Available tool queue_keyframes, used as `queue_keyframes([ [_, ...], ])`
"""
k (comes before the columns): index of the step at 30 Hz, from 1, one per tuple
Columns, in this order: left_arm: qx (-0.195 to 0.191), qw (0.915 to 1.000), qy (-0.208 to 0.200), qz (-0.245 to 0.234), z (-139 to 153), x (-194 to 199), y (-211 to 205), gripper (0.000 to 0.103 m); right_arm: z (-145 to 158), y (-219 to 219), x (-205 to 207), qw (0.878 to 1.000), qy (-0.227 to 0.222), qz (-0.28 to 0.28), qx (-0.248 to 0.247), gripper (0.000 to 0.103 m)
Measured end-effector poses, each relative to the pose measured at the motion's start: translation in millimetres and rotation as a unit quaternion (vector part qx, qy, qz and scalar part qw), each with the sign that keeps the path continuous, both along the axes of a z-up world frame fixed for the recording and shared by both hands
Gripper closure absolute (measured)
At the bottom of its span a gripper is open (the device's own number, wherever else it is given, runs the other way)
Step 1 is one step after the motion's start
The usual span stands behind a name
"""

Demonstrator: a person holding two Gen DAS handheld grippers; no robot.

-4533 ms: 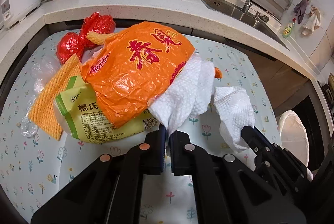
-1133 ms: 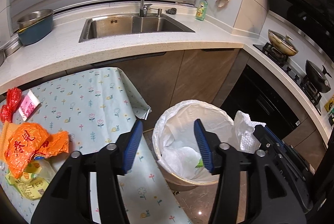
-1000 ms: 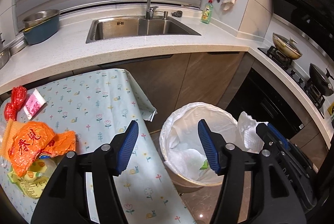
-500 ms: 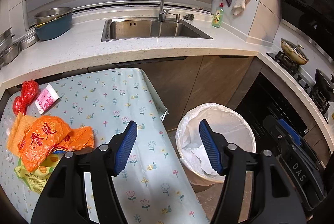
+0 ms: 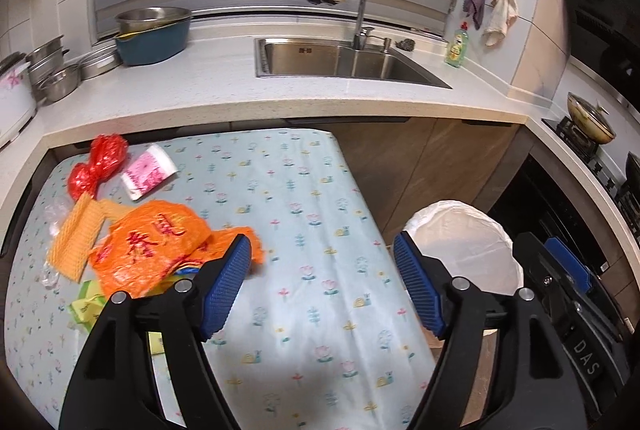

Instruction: Collect trash

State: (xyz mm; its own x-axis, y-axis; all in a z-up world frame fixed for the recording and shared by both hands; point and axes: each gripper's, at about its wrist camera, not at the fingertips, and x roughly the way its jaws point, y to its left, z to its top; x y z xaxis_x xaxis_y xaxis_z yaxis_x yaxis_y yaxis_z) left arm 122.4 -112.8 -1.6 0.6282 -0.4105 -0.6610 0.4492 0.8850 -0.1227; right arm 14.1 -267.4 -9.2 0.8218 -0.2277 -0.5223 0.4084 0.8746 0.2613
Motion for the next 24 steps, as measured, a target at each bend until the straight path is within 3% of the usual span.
queue_keyframes([
  [4,0.004,0.9998,0.002,0.017,-2.3,3.3,25.8,0.026,-1.3,21.7,6.5,1.000,0.004,0.022,0.002,0.045],
  [13,0.004,0.9976,0.013,0.068,-8.7,18.7,85.9,0.021,-5.0,69.2,25.1,0.998,0.015,0.064,-0.004,0.045],
  [24,-0.005,0.9920,0.052,0.114,-27.7,47.6,138.5,0.013,-20.7,106.6,52.3,0.995,0.031,0.096,0.016,0.045],
])
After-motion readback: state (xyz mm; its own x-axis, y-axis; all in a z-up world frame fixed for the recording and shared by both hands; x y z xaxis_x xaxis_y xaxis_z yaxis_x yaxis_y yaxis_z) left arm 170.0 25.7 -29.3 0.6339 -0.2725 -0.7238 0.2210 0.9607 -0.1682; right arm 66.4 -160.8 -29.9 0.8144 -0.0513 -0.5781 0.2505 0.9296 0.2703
